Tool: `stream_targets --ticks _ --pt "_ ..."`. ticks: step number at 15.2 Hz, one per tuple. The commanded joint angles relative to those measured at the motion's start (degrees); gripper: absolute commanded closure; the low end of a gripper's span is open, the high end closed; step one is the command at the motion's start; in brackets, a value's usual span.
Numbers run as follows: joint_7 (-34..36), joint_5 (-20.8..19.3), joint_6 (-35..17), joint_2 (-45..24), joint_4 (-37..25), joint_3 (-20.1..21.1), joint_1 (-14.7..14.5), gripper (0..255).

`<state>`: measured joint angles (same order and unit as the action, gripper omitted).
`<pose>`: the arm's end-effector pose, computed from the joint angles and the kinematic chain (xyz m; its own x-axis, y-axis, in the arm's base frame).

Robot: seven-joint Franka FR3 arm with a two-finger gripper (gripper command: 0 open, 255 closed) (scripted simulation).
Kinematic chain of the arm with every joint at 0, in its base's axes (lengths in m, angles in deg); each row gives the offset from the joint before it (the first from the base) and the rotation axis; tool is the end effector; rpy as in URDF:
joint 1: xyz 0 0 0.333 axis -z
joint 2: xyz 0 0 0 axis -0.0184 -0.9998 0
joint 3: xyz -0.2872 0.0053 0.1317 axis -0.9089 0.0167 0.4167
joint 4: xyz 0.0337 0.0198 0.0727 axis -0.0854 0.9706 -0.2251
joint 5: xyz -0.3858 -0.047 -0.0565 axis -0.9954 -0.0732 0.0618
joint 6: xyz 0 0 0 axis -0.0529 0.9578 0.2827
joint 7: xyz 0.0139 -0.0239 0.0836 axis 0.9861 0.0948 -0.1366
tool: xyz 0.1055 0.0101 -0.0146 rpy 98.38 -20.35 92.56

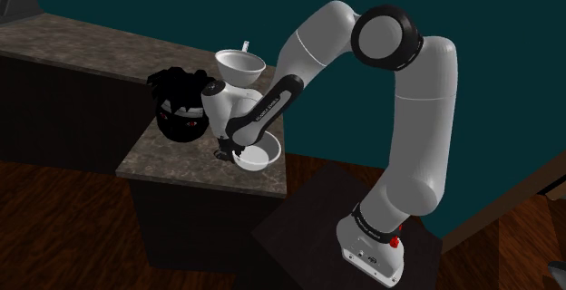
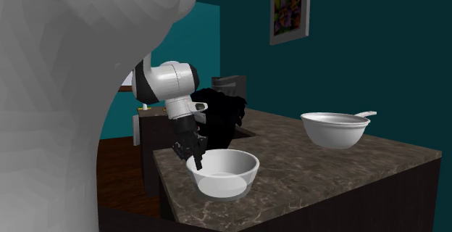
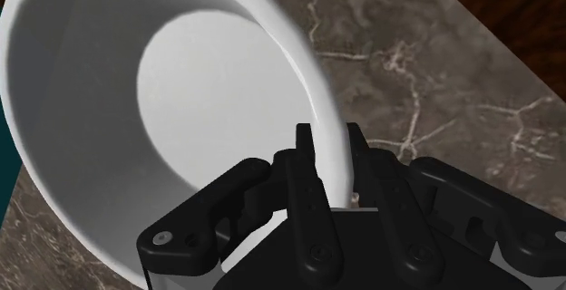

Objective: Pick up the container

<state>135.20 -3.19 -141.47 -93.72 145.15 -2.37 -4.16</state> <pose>0.5190 0.1399 0.1524 0.9883 -0.1474 -0.0391 -0.1280 -0.9411 0.3130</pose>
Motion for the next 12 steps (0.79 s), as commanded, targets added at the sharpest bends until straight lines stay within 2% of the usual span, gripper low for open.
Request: stream_targets --ticks 1,12 --pt "0.01 0.02 -0.01 -0.02 0.02 -0.01 0.01 255" --pt "-3.72 4.05 5.02 6.83 1.13 2.16 1.29 255"
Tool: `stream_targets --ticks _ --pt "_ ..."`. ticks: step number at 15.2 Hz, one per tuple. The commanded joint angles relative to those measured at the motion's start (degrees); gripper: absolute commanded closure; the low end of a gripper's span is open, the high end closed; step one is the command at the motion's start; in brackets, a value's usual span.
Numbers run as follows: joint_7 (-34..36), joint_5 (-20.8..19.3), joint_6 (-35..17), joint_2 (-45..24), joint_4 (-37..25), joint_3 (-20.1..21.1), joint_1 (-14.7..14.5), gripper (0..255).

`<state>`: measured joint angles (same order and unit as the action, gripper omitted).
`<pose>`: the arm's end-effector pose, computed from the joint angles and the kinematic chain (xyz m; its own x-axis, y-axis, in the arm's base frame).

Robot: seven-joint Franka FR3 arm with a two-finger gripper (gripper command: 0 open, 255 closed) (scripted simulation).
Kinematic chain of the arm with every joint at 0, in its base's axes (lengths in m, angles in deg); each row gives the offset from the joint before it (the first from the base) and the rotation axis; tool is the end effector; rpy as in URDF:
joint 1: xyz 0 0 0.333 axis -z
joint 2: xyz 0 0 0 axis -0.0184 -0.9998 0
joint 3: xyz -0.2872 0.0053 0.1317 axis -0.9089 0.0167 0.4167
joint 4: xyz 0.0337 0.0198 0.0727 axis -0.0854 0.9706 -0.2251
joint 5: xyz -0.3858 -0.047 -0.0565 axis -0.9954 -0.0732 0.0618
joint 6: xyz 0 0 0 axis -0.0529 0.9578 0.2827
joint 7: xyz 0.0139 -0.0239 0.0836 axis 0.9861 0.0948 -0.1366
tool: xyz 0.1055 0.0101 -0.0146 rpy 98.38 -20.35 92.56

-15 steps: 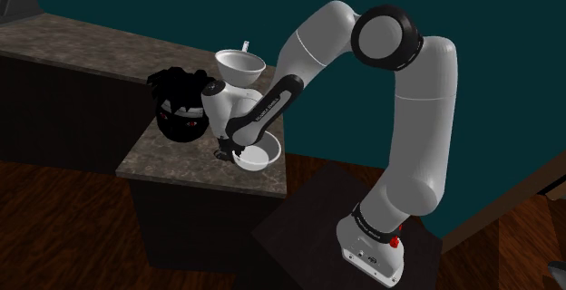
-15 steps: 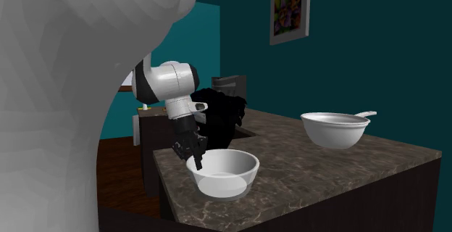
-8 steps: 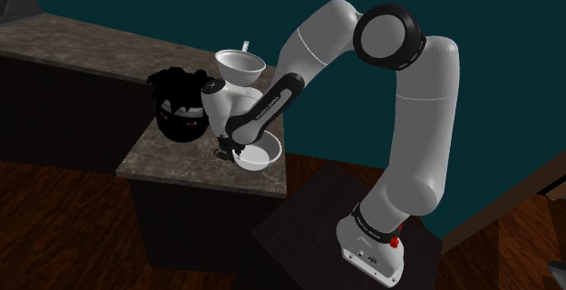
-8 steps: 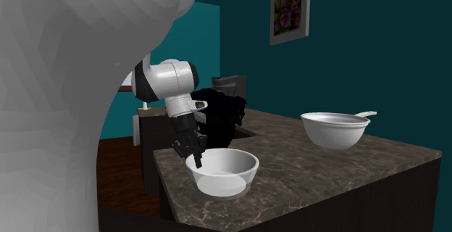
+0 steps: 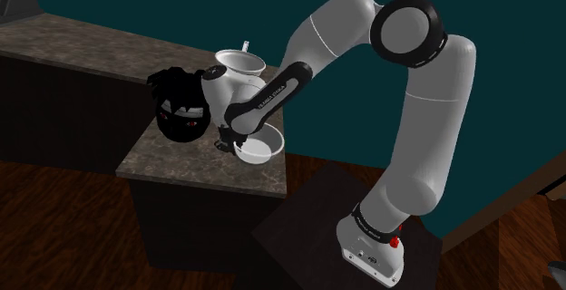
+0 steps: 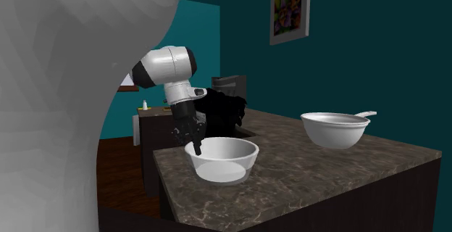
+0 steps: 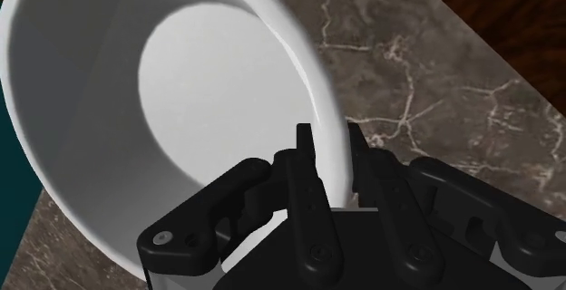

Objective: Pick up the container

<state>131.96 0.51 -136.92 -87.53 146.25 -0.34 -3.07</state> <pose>0.5186 0.1419 0.2000 0.9881 -0.1483 -0.0401 -0.1285 -0.9410 0.3131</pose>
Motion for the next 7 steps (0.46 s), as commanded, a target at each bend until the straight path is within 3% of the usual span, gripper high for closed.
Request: stream_targets --ticks 1,7 --pt "-0.86 0.75 0.99 1.30 0.09 0.31 0.30 255" --pt "-2.45 2.41 3.21 3.96 0.17 1.00 0.70 255"
